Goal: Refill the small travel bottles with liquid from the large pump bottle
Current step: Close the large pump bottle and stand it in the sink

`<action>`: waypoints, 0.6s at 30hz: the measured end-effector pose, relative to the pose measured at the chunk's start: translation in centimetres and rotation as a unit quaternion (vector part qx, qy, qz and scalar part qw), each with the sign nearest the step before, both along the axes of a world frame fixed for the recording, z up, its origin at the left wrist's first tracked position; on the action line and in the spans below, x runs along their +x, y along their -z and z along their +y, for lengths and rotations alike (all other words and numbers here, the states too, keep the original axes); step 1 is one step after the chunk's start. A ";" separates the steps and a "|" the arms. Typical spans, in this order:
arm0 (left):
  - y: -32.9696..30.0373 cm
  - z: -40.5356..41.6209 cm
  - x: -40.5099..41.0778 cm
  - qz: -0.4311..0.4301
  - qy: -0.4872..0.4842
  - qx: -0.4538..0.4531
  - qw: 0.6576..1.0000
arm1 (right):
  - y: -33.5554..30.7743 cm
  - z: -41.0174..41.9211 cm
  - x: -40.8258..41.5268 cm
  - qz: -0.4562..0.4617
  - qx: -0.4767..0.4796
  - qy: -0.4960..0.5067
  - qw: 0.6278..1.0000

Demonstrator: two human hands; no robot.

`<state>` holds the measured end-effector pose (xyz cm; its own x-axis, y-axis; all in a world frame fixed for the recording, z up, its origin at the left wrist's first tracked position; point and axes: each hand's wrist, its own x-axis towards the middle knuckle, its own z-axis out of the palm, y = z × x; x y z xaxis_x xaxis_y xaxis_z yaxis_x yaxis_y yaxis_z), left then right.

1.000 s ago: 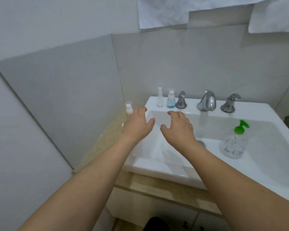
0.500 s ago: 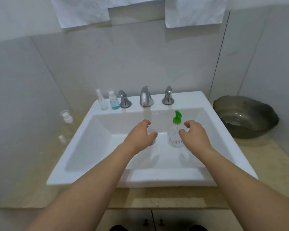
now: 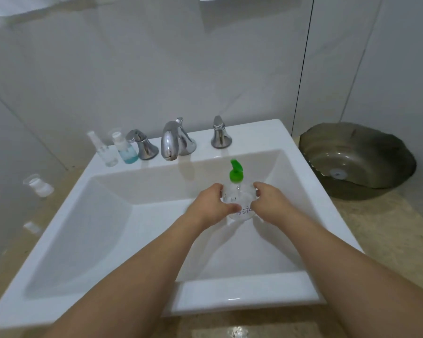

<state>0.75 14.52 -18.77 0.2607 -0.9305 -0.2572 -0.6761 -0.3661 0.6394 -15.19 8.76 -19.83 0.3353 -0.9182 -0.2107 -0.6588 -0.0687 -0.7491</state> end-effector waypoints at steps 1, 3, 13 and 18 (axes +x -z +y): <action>0.1 -0.1 0.1 -0.002 0.002 -0.003 1.000 | -0.2 -0.1 0.1 0.000 -0.008 0.001 1.000; 0.1 -0.1 0.1 0.003 0.003 -0.013 1.000 | -0.8 -0.1 0.0 0.003 -0.018 0.005 1.000; -6.7 0.6 -2.2 0.003 -0.018 -0.124 0.992 | -8.6 -0.7 -2.0 -0.056 -0.041 0.034 0.997; -10.4 -1.0 -4.1 -0.040 -0.025 -0.170 0.984 | -12.7 -3.3 -2.6 -0.117 -0.012 0.065 0.991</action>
